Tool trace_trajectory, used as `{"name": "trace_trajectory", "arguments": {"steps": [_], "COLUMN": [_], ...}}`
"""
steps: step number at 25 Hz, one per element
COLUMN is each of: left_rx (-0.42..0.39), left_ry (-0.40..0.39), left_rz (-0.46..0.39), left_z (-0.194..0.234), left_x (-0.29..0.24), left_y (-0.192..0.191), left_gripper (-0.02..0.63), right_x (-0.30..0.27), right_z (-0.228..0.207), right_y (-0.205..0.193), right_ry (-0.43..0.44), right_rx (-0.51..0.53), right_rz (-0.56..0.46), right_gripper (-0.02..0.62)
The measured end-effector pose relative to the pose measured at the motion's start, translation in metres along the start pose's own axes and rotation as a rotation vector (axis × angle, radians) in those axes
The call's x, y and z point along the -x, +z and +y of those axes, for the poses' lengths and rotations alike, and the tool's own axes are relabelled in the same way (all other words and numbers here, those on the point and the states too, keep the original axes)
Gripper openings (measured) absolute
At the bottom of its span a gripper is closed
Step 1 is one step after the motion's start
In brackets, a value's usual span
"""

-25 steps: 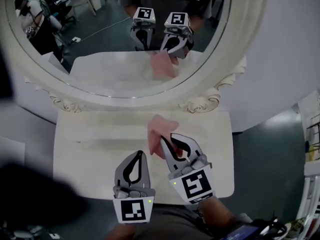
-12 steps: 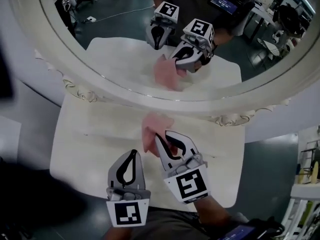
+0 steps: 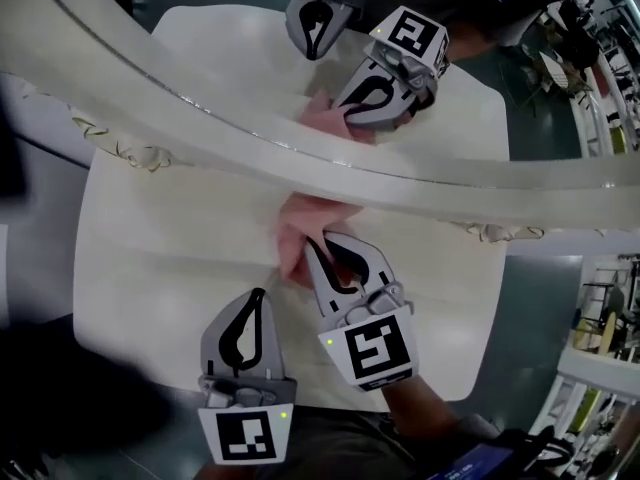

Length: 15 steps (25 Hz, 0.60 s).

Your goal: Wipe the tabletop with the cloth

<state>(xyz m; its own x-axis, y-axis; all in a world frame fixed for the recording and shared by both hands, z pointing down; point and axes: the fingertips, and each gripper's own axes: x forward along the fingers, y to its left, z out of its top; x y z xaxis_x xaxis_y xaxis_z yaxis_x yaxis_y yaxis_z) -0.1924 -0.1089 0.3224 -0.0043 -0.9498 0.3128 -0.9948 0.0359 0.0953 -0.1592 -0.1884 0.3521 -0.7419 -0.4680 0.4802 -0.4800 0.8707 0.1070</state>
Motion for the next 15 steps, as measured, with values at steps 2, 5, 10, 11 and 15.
{"name": "trace_trajectory", "arguments": {"steps": [2,5,10,11,15], "left_rx": [0.009,0.027,0.047,0.048,0.032], "left_ry": [-0.016,-0.036,-0.070,-0.076,-0.097], "left_rz": [0.013,0.024,0.072,0.085,0.109], "left_z": [-0.001,-0.004,-0.021,-0.025,-0.027], "left_x": [-0.002,0.005,-0.014,-0.022,-0.040], "left_y": [0.002,0.007,0.007,0.005,0.005], "left_gripper": [0.015,0.015,0.015,0.015,0.015], "right_x": [-0.001,0.007,0.006,0.003,-0.005], "right_z": [-0.004,0.000,-0.016,-0.022,-0.037], "right_y": [0.002,0.008,-0.004,-0.009,-0.016], "right_ry": [-0.020,-0.029,-0.016,-0.012,-0.027], "right_rx": [0.010,0.036,0.010,0.003,-0.006], "right_rz": [0.020,0.051,0.111,0.120,0.152], "right_gripper": [0.021,0.021,0.021,0.021,0.021]}}
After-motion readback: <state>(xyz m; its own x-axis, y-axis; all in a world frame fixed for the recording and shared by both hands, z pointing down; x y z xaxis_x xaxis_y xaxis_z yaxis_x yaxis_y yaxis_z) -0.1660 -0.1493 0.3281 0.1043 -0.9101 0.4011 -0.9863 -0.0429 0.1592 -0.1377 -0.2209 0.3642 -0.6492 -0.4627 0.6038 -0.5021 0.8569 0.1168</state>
